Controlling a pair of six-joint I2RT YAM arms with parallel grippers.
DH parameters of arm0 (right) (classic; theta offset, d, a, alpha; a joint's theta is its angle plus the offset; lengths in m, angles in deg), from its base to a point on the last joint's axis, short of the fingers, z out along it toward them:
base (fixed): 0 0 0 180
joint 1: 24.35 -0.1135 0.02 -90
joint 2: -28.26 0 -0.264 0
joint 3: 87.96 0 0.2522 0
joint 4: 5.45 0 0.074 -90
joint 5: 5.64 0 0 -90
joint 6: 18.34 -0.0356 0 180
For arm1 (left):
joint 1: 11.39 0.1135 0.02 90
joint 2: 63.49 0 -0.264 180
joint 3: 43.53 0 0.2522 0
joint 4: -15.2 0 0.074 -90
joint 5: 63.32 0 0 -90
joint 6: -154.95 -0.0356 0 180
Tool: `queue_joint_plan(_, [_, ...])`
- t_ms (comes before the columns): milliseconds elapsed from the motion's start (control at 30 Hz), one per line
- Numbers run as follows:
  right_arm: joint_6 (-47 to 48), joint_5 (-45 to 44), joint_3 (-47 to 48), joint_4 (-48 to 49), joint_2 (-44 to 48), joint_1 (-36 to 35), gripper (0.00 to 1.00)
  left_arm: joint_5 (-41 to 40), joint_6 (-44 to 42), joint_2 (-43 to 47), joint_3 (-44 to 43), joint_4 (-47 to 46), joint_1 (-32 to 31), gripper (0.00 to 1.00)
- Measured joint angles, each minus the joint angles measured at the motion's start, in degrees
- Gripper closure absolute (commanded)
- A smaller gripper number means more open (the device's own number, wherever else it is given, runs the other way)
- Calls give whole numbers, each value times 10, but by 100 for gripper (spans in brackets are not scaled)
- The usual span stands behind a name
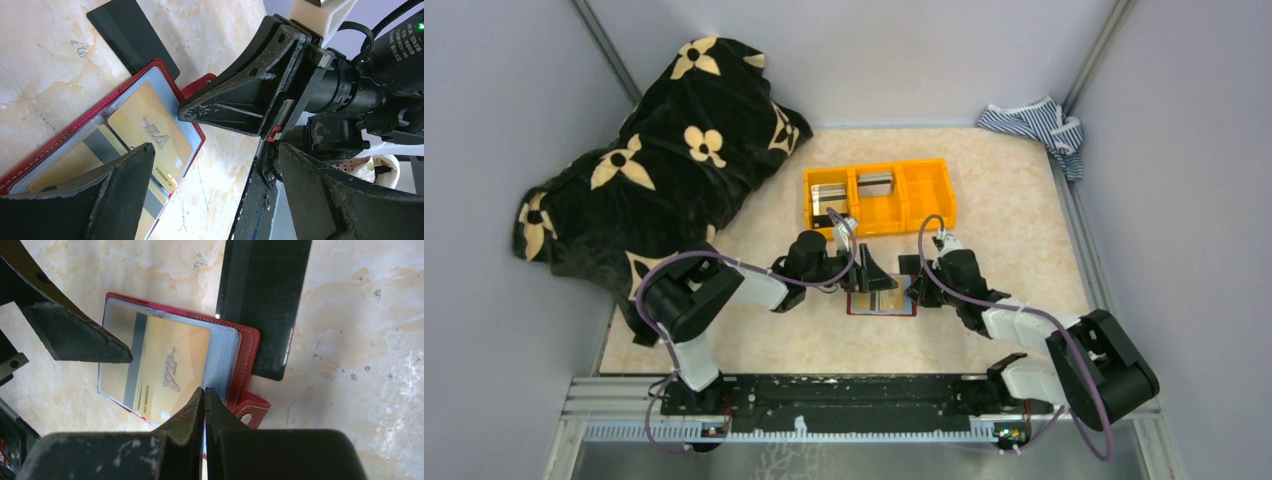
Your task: Take the credit cards out of the card holder
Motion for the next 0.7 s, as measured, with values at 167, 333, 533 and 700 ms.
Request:
queue_joint_plan(167, [-7,3,-2,43,-25,0,100,1,3,0,3,0,0,1])
queue_joint_plan(333, [-10,5,-5,65,-35,0,100,5,14,0,11,-1,0,1])
queue_joint_plan(533, [-11,5,-9,74,-37,0,100,-8,16,19,29,23,0,1])
queue_joint_plan(700, [-15,7,-13,87,-40,0,100,-37,6,55,30,70,0,1])
